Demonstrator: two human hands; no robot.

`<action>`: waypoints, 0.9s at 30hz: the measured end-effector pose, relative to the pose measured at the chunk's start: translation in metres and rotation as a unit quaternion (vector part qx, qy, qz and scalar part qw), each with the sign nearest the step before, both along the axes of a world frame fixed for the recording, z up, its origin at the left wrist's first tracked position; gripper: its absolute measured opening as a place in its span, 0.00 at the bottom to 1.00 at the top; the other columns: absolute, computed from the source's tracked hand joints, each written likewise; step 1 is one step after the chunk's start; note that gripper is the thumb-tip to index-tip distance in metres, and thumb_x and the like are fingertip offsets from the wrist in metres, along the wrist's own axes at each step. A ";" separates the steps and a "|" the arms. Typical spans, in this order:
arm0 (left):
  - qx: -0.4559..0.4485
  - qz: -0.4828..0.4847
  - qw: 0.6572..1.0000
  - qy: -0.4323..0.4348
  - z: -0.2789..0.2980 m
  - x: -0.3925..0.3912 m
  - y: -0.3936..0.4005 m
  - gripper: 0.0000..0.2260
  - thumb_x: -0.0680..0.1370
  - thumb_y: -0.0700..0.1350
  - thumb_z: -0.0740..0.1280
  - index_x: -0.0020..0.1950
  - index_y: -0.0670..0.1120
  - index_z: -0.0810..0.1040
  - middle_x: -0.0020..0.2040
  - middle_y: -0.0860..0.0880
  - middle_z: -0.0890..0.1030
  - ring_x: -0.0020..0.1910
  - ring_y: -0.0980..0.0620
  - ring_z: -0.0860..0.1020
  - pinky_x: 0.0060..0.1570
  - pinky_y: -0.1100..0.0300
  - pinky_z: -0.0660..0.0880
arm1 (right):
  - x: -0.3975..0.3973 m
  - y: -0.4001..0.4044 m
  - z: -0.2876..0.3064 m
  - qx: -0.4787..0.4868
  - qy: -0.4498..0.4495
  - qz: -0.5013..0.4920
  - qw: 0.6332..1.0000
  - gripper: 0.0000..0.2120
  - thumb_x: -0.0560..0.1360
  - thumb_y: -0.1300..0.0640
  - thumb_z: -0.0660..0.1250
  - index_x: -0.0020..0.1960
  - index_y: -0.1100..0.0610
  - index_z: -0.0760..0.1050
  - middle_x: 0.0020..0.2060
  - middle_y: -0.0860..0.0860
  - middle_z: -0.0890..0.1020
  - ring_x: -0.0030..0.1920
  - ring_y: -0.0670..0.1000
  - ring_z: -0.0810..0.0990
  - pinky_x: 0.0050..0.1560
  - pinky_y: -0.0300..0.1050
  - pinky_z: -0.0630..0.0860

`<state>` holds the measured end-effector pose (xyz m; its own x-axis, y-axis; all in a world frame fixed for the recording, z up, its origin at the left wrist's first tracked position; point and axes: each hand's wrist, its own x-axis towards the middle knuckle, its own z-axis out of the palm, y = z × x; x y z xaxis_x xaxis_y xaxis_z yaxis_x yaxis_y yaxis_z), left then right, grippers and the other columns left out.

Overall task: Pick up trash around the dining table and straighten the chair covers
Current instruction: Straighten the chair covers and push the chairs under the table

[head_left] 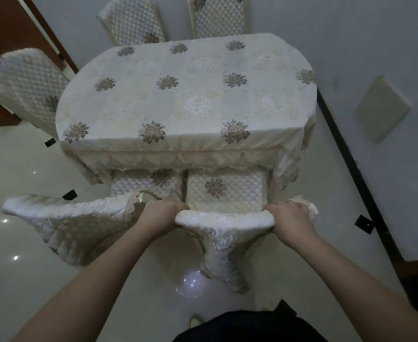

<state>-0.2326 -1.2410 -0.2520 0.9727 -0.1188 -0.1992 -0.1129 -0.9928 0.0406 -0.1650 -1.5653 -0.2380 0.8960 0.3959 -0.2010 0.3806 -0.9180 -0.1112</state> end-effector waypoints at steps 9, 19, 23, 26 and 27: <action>0.053 0.030 0.997 0.046 0.023 0.038 0.003 0.15 0.73 0.54 0.68 0.59 0.60 0.76 0.52 0.54 0.82 0.50 0.49 0.79 0.38 0.60 0.68 | 0.034 0.020 0.011 -0.011 0.014 -0.008 1.000 0.18 0.70 0.59 0.66 0.57 0.44 0.75 0.53 0.49 0.78 0.57 0.55 0.75 0.56 0.51 0.66; 0.064 0.037 0.995 0.060 0.024 0.050 0.008 0.13 0.73 0.55 0.67 0.57 0.60 0.77 0.50 0.52 0.82 0.49 0.48 0.79 0.38 0.58 0.72 | 0.045 0.031 0.001 -0.020 0.020 -0.008 1.000 0.21 0.70 0.59 0.67 0.61 0.43 0.73 0.57 0.49 0.76 0.59 0.55 0.72 0.60 0.52 0.65; 0.054 0.035 0.996 0.062 0.019 0.051 0.015 0.12 0.73 0.55 0.67 0.56 0.61 0.77 0.47 0.52 0.82 0.46 0.47 0.79 0.36 0.58 0.71 | 0.047 0.038 -0.005 -0.014 0.019 -0.020 1.000 0.21 0.72 0.60 0.66 0.62 0.44 0.73 0.58 0.49 0.76 0.61 0.55 0.71 0.62 0.52 0.64; 0.050 0.032 0.997 0.055 0.016 0.054 0.020 0.09 0.73 0.53 0.67 0.53 0.58 0.78 0.45 0.52 0.82 0.44 0.47 0.79 0.37 0.57 0.74 | 0.046 0.044 -0.010 -0.017 0.014 -0.027 0.999 0.19 0.73 0.60 0.64 0.61 0.45 0.73 0.57 0.50 0.75 0.60 0.55 0.70 0.62 0.52 0.64; 0.049 0.030 0.997 0.052 0.014 0.054 0.022 0.09 0.73 0.53 0.67 0.52 0.58 0.78 0.45 0.52 0.82 0.44 0.47 0.79 0.37 0.57 0.74 | 0.045 0.046 -0.012 -0.019 0.013 -0.029 0.999 0.18 0.73 0.61 0.64 0.60 0.45 0.73 0.57 0.50 0.75 0.60 0.55 0.70 0.62 0.52 0.64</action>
<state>-0.1790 -1.2189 -0.2383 0.9509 -0.0361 -0.3074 -0.0538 -0.9973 -0.0494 -0.1200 -1.5194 -0.2495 0.9113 0.3359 -0.2380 0.3250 -0.9419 -0.0850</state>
